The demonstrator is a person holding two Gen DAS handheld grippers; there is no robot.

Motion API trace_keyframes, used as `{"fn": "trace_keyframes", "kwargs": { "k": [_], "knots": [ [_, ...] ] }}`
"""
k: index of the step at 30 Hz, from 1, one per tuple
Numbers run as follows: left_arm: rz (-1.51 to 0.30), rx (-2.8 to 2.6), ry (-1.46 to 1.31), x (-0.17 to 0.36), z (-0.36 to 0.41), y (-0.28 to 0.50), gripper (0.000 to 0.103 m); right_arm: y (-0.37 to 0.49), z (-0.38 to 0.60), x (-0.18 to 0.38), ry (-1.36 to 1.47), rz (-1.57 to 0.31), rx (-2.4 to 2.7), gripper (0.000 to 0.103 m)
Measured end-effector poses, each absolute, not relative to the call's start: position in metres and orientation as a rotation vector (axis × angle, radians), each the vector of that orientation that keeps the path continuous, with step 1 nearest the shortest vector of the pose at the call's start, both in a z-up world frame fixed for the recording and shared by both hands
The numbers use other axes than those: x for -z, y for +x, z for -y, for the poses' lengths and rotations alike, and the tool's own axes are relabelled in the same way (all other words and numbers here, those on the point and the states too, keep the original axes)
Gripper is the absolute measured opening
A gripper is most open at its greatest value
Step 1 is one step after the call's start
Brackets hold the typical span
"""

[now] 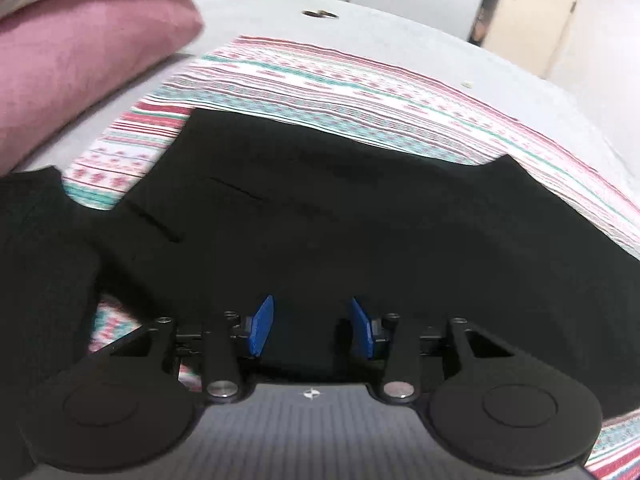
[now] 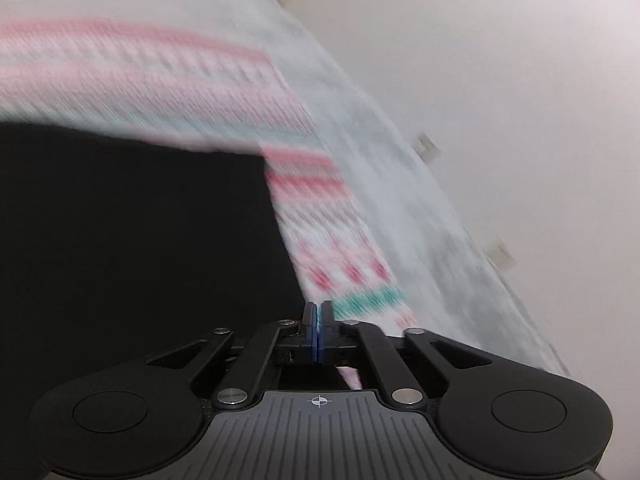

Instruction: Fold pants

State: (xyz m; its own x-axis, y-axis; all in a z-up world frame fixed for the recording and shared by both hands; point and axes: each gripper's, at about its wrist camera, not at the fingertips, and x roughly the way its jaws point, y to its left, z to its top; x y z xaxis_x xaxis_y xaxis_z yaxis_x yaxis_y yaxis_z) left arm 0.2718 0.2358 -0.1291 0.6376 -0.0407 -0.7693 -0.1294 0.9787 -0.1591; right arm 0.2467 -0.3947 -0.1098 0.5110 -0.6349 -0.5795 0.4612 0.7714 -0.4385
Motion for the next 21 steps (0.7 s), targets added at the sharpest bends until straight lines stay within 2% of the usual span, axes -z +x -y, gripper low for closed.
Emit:
{"fn": "trace_keyframes", "kwargs": {
  "k": [4,6,8,13,16,21],
  "knots": [
    [-0.932,-0.08,-0.22,0.141,-0.241,0.27,0.074,0.245,0.33,0.089,-0.296,-0.714,0.43,0.007],
    [-0.928,-0.085,-0.2,0.142,-0.239,0.267,0.074,0.248,0.3,0.086,-0.225,-0.706,0.273,0.007],
    [-0.932,-0.105,-0.191,0.143,-0.239,0.265,0.075,0.254,0.271,0.09,-0.158,-0.736,0.113,0.007],
    [-0.936,-0.129,-0.212,0.141,-0.24,0.255,0.076,0.261,0.205,0.114,-0.248,-0.855,-0.122,0.007],
    [-0.936,-0.119,-0.208,0.14,-0.241,0.253,0.076,0.256,0.198,0.121,-0.316,-0.852,-0.153,0.008],
    [-0.9,-0.121,-0.252,0.134,-0.24,0.251,0.075,0.257,0.232,0.116,-0.18,-0.881,-0.119,0.009]
  ]
}}
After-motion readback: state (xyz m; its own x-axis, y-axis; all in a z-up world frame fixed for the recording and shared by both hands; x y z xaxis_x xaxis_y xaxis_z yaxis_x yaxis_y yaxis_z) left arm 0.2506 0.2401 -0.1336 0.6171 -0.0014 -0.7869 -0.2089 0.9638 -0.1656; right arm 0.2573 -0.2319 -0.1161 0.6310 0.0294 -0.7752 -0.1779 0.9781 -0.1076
